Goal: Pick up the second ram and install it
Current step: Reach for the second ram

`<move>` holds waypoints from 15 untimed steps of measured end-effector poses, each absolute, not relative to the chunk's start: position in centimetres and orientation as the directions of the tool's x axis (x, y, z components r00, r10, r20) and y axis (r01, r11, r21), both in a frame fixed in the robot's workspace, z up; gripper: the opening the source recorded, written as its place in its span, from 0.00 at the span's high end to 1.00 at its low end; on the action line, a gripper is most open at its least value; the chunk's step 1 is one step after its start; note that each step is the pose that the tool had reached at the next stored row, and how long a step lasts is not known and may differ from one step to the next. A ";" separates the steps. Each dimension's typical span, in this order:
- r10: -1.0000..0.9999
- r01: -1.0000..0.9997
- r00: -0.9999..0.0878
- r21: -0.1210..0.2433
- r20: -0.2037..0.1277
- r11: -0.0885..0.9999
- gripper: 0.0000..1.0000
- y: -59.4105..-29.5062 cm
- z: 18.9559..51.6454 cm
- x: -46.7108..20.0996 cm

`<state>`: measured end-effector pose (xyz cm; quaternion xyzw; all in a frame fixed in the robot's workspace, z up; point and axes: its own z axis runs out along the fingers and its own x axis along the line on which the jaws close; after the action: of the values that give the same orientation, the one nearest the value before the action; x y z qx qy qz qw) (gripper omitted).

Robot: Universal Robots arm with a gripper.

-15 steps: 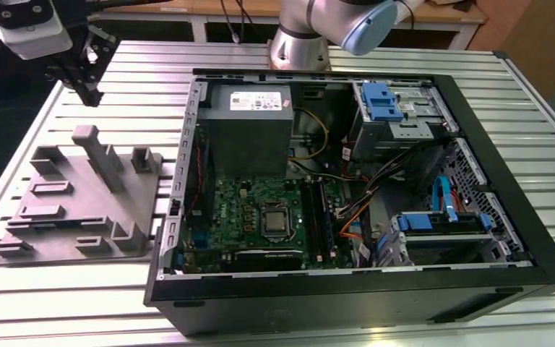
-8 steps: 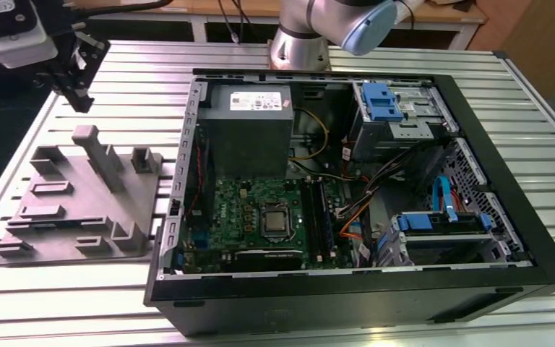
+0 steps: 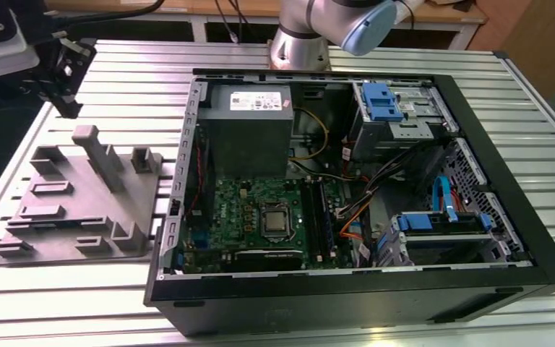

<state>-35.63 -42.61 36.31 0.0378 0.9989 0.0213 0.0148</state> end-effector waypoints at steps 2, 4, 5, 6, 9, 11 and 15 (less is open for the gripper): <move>0.076 0.075 -0.997 0.044 -0.028 0.996 0.93 -42.7 36.2 -35.9; 0.076 0.075 -0.997 0.044 -0.028 0.996 0.93 -42.9 36.1 -36.1; 0.076 0.075 -0.997 0.044 -0.028 0.996 0.93 -42.9 36.0 -36.3; 0.076 0.075 -0.997 0.044 -0.028 0.996 0.93 -43.0 36.0 -36.4; 0.076 0.075 -0.997 0.044 -0.028 0.996 0.93 -43.3 35.8 -36.8; 0.076 0.075 -0.997 0.044 -0.028 0.996 0.93 -43.4 35.6 -37.0; 0.076 0.075 -0.997 0.044 -0.028 0.996 0.93 -43.7 35.3 -37.5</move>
<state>-37.47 -43.75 35.30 0.0378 0.9989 0.0213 0.0148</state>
